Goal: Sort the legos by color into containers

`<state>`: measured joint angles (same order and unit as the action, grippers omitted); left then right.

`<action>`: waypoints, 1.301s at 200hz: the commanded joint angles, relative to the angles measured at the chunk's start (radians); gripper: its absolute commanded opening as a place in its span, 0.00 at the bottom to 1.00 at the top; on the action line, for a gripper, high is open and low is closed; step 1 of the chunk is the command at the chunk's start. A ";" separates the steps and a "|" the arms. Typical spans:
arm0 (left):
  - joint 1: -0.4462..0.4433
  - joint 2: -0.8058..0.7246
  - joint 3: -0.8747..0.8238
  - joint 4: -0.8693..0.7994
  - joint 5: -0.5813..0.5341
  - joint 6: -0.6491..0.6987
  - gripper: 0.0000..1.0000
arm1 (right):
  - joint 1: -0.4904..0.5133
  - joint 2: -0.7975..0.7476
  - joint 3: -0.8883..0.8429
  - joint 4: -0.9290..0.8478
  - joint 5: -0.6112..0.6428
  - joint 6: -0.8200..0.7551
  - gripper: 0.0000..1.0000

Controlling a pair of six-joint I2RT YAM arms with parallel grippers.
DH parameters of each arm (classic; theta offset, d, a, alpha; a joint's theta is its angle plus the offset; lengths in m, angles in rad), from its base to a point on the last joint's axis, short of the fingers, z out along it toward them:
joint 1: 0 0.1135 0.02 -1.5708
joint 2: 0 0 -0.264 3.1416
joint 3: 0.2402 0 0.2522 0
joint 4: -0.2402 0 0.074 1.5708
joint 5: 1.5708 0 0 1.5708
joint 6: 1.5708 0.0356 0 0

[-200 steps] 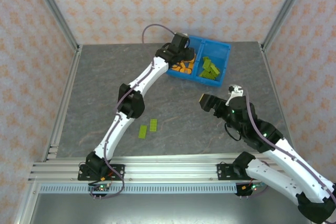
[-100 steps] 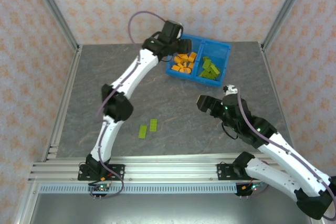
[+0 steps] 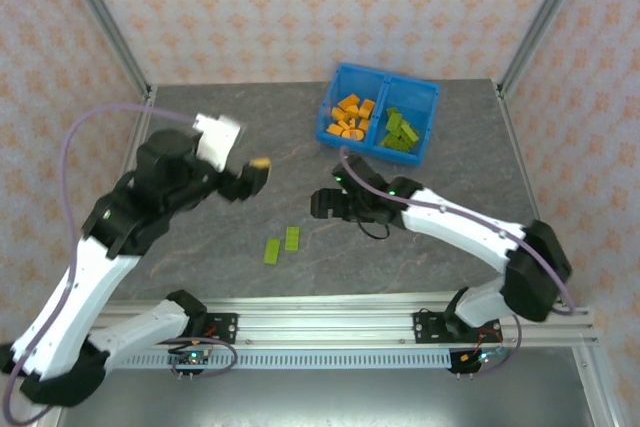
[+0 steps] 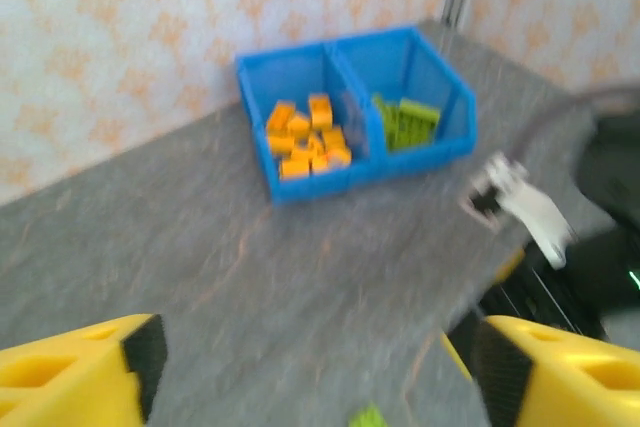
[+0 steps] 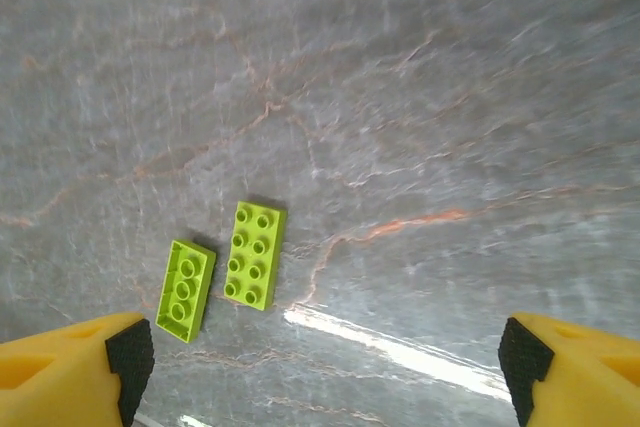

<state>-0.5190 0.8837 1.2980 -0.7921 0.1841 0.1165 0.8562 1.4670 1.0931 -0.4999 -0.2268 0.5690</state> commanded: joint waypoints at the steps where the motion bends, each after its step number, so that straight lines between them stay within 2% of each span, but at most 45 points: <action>1: -0.002 -0.110 -0.083 -0.259 0.079 0.249 0.94 | 0.037 0.115 0.092 -0.013 -0.038 0.058 0.90; 23: -0.003 -0.205 -0.151 -0.416 0.175 0.386 0.98 | 0.065 0.241 0.181 -0.061 -0.070 0.074 0.86; 47: -0.003 -0.300 -0.234 -0.457 0.180 0.504 1.00 | 0.105 0.375 0.312 -0.158 -0.052 0.060 0.83; 61: -0.003 -0.332 -0.269 -0.467 0.220 0.566 1.00 | 0.127 0.437 0.363 -0.200 -0.029 0.067 0.81; 91: -0.003 -0.361 -0.336 -0.418 0.254 0.571 1.00 | 0.157 0.524 0.404 -0.251 0.014 0.100 0.81; 139: -0.003 -0.375 -0.366 -0.401 0.228 0.594 1.00 | 0.192 0.642 0.499 -0.337 0.041 0.104 0.77; 200: -0.003 -0.412 -0.376 -0.368 0.221 0.593 1.00 | 0.196 0.691 0.486 -0.387 0.089 0.167 0.51; 218: -0.003 -0.412 -0.378 -0.363 0.224 0.594 1.00 | 0.196 0.685 0.481 -0.391 0.110 0.173 0.41; 238: -0.003 -0.414 -0.374 -0.346 0.240 0.589 1.00 | 0.196 0.646 0.462 -0.368 0.137 0.176 0.29; 260: -0.003 -0.419 -0.373 -0.294 0.282 0.575 1.00 | 0.185 0.555 0.419 -0.319 0.177 0.173 0.25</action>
<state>-0.5190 0.4801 0.9279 -1.1675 0.4152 0.6899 1.0470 2.1033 1.5703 -0.8337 -0.1326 0.7319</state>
